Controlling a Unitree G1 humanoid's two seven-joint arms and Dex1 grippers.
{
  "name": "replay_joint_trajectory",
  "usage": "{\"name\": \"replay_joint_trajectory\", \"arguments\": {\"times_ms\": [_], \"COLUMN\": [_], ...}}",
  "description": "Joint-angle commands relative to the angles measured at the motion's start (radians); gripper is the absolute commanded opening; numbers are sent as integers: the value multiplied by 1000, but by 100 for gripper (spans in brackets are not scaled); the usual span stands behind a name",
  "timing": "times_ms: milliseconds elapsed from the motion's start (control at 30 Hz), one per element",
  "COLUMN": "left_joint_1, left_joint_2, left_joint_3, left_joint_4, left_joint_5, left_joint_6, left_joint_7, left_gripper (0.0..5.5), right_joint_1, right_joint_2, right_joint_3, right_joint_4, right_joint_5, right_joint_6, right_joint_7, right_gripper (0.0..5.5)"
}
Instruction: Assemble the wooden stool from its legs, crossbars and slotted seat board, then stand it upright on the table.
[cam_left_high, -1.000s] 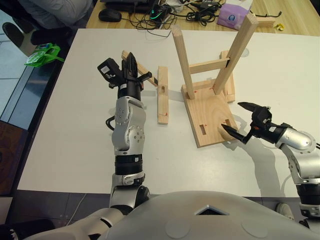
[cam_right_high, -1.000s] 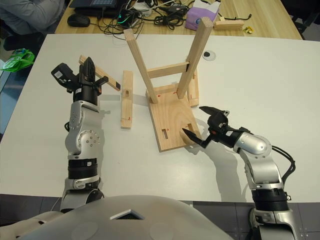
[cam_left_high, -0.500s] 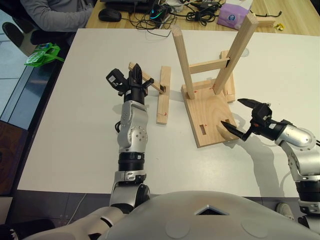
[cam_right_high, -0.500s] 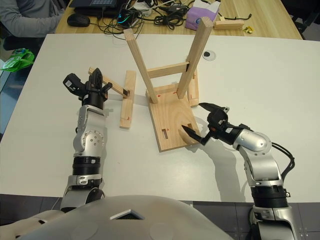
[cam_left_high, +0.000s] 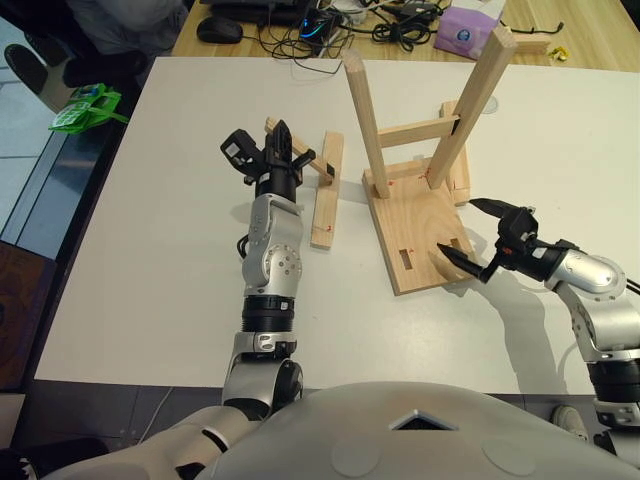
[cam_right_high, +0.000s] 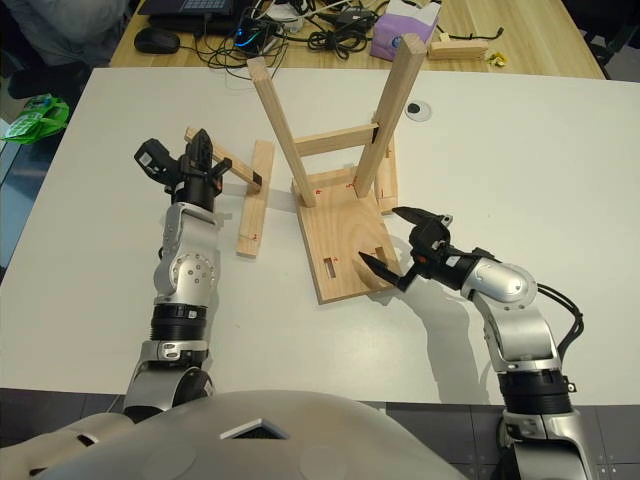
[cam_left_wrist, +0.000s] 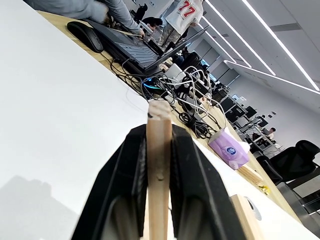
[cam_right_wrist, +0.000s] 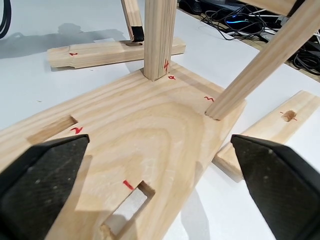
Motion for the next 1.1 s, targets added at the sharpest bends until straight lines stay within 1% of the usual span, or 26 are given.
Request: {"name": "replay_joint_trajectory", "arguments": {"times_ms": [33, 200, 433, 533, 700, 900, 1100], "left_joint_1": [7, 19, 56, 51, 38, 54, 26], "left_joint_2": [-98, -80, -4, -4, -18, -21, -22], "left_joint_3": [-11, -54, -194, -185, -170, -174, -171], "left_joint_4": [32, 9, -88, -106, -124, -83, 22], "left_joint_5": [36, 108, 349, 385, 396, 425, 457], "left_joint_6": [-21, -13, 25, 16, -59, -74, -99], "left_joint_7": [-5, -2, 22, 29, -1, -13, -19], "left_gripper": [41, 41, 41, 41, 41, 41, 41], "right_joint_1": [-15, -18, -17, -17, -15, -16, -15], "right_joint_2": [3, 6, 11, 14, 16, 16, 17], "right_joint_3": [1, 0, -1, 0, 0, 1, -1], "right_joint_4": [-6, -4, 3, 6, 8, 9, 6], "right_joint_5": [-3, -3, -6, -7, -10, -11, -12], "right_joint_6": [4, 4, -3, -4, -8, -8, -8], "right_joint_7": [-1, -5, -13, -15, -17, -15, -13], "right_gripper": [540, 540, 540, 540, 540, 540, 540]}}
